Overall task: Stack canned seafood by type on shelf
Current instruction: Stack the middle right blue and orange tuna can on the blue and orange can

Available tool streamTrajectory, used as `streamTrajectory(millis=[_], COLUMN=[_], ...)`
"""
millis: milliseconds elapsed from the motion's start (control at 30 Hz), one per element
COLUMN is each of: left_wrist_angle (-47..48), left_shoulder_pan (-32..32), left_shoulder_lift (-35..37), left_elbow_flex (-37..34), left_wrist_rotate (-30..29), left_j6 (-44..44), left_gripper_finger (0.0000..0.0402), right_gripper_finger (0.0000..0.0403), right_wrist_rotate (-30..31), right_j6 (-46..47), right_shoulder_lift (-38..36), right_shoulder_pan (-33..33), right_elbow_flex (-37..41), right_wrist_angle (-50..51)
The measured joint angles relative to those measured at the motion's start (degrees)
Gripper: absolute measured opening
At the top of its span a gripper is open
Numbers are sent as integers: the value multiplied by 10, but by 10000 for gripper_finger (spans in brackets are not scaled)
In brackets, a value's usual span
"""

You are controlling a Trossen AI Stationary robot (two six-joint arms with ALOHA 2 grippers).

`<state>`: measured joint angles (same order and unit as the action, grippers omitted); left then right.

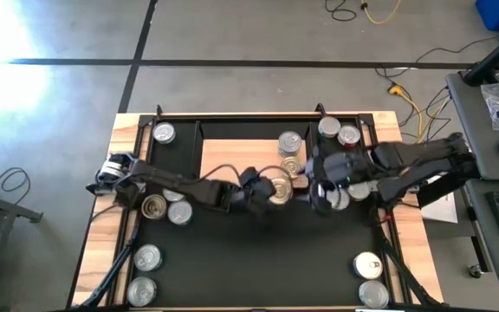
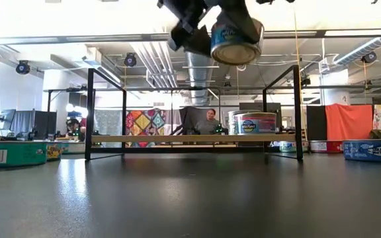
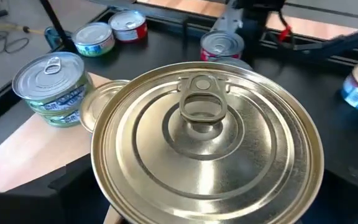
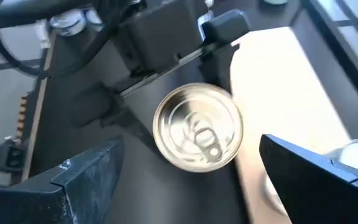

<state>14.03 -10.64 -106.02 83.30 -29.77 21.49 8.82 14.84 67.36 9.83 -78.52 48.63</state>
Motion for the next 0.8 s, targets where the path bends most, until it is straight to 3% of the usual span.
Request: streamTrajectory(millis=[333, 533, 800], left_wrist_angle=[-17, -26, -96], left_shoulder_pan=[92, 114, 125], left_shoulder_lift=[-6, -8, -68], left_elbow_flex=[-5, -6, -5], left_wrist_rotate=[54, 51, 50], left_j6=[-56, -29, -33], left_gripper_finger=[379, 380, 380], right_gripper_finger=[351, 291, 193], right_wrist_rotate=[9, -101, -125], right_j6=[-121, -188, -268], right_shoulder_lift=[8, 7, 7], right_shoulder_pan=[-120, -182, -248], right_elbow_flex=[13, 58, 77], right_wrist_angle=[4, -1, -46])
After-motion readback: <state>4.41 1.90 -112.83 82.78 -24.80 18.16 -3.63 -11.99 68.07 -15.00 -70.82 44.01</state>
